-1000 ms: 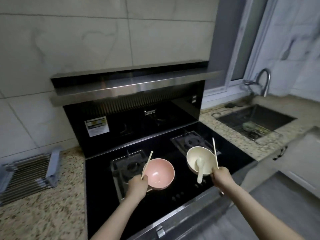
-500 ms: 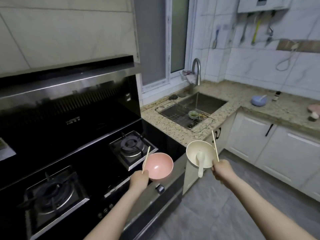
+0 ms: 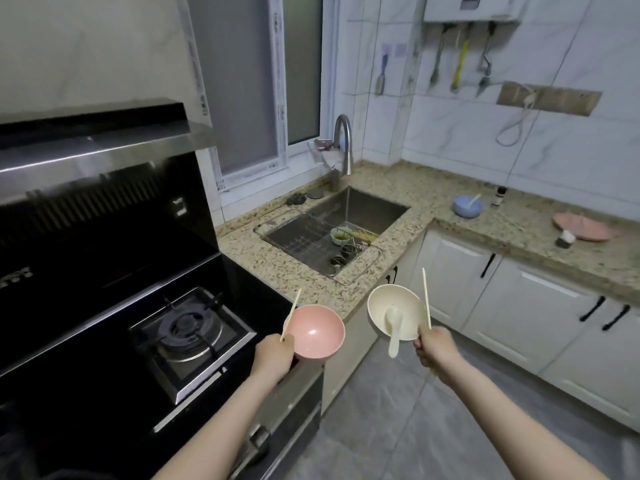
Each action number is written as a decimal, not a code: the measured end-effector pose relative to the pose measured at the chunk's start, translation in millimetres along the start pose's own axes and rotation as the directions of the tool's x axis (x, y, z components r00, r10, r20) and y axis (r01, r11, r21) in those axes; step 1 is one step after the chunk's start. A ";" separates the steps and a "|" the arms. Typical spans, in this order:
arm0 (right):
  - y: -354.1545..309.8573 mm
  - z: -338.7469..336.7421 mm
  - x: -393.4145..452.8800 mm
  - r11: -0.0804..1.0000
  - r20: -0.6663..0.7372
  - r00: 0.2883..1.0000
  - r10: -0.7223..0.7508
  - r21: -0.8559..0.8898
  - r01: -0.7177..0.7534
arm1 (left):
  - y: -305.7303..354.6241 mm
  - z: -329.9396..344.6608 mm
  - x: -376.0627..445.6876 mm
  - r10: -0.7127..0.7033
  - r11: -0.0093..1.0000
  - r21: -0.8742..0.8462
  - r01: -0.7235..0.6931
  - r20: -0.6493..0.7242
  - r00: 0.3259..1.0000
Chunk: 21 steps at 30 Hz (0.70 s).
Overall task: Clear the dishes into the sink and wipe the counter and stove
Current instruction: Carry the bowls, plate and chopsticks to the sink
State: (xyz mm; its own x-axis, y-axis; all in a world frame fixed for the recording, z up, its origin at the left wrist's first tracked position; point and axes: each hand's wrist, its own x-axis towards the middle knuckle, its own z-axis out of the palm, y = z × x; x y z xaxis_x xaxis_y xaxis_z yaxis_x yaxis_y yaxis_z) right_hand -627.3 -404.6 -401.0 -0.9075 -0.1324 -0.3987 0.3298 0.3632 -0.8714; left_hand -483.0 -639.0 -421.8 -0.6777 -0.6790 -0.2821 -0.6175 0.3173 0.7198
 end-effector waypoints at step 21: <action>-111.8 16.4 242.9 0.993 -0.043 0.999 -0.029 -0.115 0.024 | 122.3 39.4 269.5 -0.060 0.994 -0.090 0.055 -0.050 0.997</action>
State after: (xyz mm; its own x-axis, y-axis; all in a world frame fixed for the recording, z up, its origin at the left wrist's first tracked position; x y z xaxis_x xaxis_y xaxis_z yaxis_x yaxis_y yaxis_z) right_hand -880.4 -492.5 -405.1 -0.9271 -0.1031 -0.3603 0.2756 0.4638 -0.8420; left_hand -756.8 -757.1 -434.8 -0.6188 -0.7289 -0.2929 -0.6154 0.2181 0.7574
